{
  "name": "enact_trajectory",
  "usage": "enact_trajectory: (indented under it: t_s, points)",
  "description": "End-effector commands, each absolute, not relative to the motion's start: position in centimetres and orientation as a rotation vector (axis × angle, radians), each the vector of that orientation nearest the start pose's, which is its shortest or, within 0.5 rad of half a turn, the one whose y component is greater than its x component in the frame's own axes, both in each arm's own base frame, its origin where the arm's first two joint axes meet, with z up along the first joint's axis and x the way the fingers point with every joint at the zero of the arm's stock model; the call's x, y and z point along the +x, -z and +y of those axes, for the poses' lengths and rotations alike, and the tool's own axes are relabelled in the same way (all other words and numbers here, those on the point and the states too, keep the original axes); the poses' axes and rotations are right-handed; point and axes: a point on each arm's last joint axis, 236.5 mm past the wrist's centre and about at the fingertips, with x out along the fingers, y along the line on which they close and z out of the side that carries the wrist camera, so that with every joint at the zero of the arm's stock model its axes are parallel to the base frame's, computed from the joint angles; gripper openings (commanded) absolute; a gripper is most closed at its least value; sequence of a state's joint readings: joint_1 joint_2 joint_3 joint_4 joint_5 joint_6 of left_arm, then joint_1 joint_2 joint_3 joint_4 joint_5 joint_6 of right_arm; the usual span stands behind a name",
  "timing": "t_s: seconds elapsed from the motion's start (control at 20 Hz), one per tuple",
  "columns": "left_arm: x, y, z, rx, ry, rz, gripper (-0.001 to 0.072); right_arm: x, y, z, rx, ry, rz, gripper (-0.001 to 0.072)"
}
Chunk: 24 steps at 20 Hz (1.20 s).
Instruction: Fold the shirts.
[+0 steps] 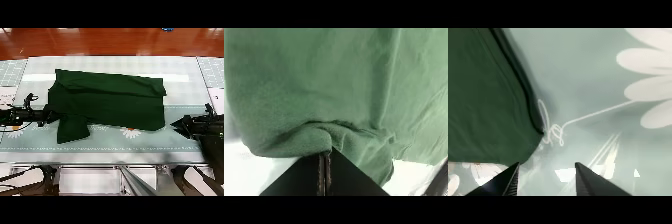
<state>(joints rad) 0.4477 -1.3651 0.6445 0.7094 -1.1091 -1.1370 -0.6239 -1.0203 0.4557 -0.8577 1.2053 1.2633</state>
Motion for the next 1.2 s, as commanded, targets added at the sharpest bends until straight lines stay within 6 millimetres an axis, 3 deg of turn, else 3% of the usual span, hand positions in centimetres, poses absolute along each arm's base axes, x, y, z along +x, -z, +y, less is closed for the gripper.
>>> enact_trajectory:
  t_s: [0.0, 0.1, 0.4, 0.45, 0.55, 0.65, 0.75, 0.95, 1.15]
  points:
    - [30.1, 9.8, -3.4, -0.962, 0.199, 1.364, 0.0019, 23.7, 7.9, 2.5, 1.017, -0.060, 1.343, 0.0407]
    - [30.1, 9.8, -3.5, -0.963, 0.201, 1.366, 0.0019, 23.6, 9.0, 4.2, 0.982, -0.098, 1.406, 0.0408]
    - [29.8, 9.7, -4.4, -0.950, 0.228, 1.385, 0.0019, 26.9, 10.9, 7.7, 0.971, -0.150, 1.450, 0.0392]
    - [29.8, 9.7, -4.5, -0.945, 0.231, 1.386, 0.0019, 27.5, 10.8, 8.1, 0.962, -0.158, 1.445, 0.0312]
    - [29.9, 9.7, -4.4, -0.947, 0.228, 1.383, 0.0019, 28.6, 10.0, 8.4, 0.928, -0.198, 1.424, 0.0030]
    - [30.0, 8.8, -4.0, -0.959, 0.242, 1.376, 0.0019, 28.1, 8.2, 8.8, 0.872, -0.294, 1.430, 0.0027]
    - [30.4, 7.3, -4.1, -0.946, 0.297, 1.373, 0.0019, 28.4, 6.7, 7.4, 0.815, -0.283, 1.392, 0.0027]
    - [35.7, 4.7, -2.2, -0.885, 0.248, 1.245, 0.0019, 31.4, 4.1, 5.2, 0.733, -0.285, 1.321, 0.0027]
    - [42.5, 1.4, -2.8, -0.798, 0.314, 1.176, 0.0019, 36.4, 3.4, 5.2, 0.728, -0.321, 1.293, 0.0027]
